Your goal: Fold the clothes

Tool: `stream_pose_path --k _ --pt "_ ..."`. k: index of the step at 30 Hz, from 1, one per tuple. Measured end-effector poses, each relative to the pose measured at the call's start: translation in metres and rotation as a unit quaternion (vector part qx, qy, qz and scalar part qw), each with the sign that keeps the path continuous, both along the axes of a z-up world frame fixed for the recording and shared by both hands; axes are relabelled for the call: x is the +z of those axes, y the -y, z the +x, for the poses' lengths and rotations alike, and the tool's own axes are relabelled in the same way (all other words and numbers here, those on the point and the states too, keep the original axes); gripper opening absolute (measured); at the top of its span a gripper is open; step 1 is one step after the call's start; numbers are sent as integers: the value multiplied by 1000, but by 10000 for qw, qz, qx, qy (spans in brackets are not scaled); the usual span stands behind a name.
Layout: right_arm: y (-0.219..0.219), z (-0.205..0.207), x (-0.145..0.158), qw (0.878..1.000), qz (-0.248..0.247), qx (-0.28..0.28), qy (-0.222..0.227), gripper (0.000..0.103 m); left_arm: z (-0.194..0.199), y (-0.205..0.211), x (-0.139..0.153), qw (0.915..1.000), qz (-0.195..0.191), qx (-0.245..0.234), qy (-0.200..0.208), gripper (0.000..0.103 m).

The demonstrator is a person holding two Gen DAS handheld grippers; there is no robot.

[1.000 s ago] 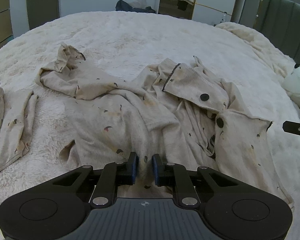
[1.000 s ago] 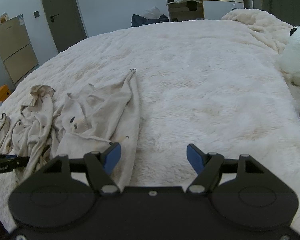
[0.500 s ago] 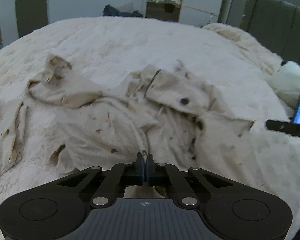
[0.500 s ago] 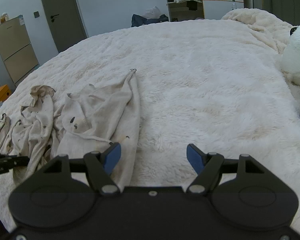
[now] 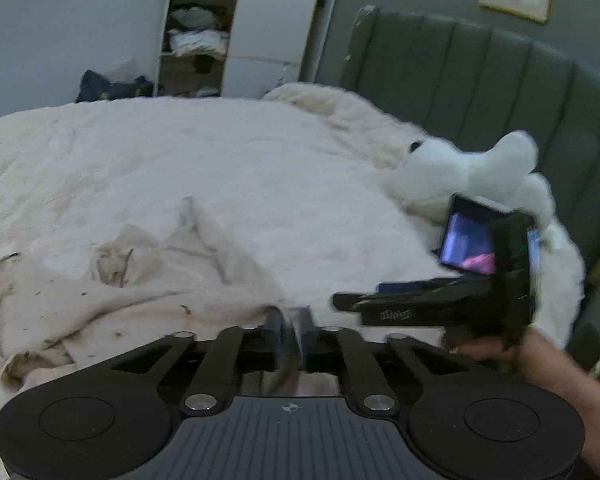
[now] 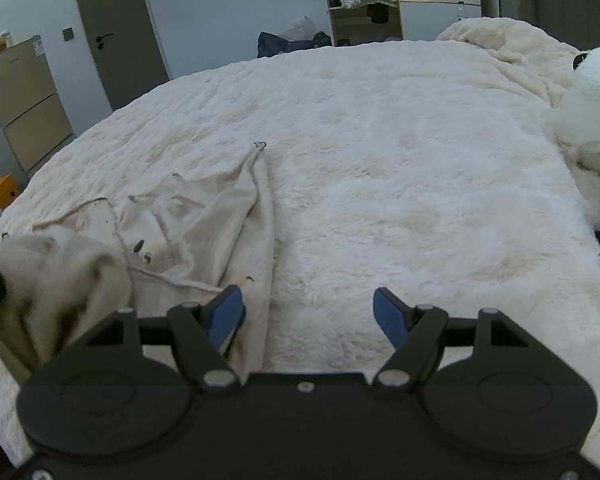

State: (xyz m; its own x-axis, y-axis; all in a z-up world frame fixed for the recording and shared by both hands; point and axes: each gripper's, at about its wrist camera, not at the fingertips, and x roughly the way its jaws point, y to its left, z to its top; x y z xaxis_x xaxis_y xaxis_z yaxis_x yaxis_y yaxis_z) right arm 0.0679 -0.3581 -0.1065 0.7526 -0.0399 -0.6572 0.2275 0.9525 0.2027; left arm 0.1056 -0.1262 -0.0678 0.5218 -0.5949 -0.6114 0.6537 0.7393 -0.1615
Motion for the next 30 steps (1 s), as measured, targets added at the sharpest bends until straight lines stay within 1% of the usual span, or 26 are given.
stream_pose_path --k 1,3,4,6,7,8,11,13,17,20,24,30 --pt "0 0 0 10000 -3 3 1 71 1 -2 -2 9999 37 116 -30 43" --pt "0 -1 1 10000 -14 16 1 71 5 -7 -4 9995 2 288 -126 51" --pt "0 -1 1 10000 -14 15 4 71 7 -9 -3 9993 -21 330 -152 58" --pt "1 0 1 10000 -1 11 26 71 9 -15 -2 9989 -62 429 -163 60" --pt "1 0 1 10000 3 13 27 71 9 -17 -1 9988 -61 470 -145 62" --pt "1 0 1 10000 6 15 28 71 10 -19 0 9986 -41 516 -111 67" --pt "0 1 -1 10000 -18 45 7 71 12 -24 2 9979 2 646 -45 71" --pt "-1 0 0 10000 -28 55 5 71 11 -30 2 9973 -12 736 -27 72" --pt "1 -1 0 10000 -11 27 -2 71 13 -41 6 9957 -78 924 28 77" --pt "-1 -1 0 10000 -14 36 -7 71 14 -47 8 9948 -69 1019 49 78" --pt "-3 -1 -1 9999 -50 86 -26 71 14 -53 8 9945 -79 1047 -1 78" --pt "-2 -3 -1 10000 -35 82 -39 71 12 -49 4 9954 -35 953 -39 78"
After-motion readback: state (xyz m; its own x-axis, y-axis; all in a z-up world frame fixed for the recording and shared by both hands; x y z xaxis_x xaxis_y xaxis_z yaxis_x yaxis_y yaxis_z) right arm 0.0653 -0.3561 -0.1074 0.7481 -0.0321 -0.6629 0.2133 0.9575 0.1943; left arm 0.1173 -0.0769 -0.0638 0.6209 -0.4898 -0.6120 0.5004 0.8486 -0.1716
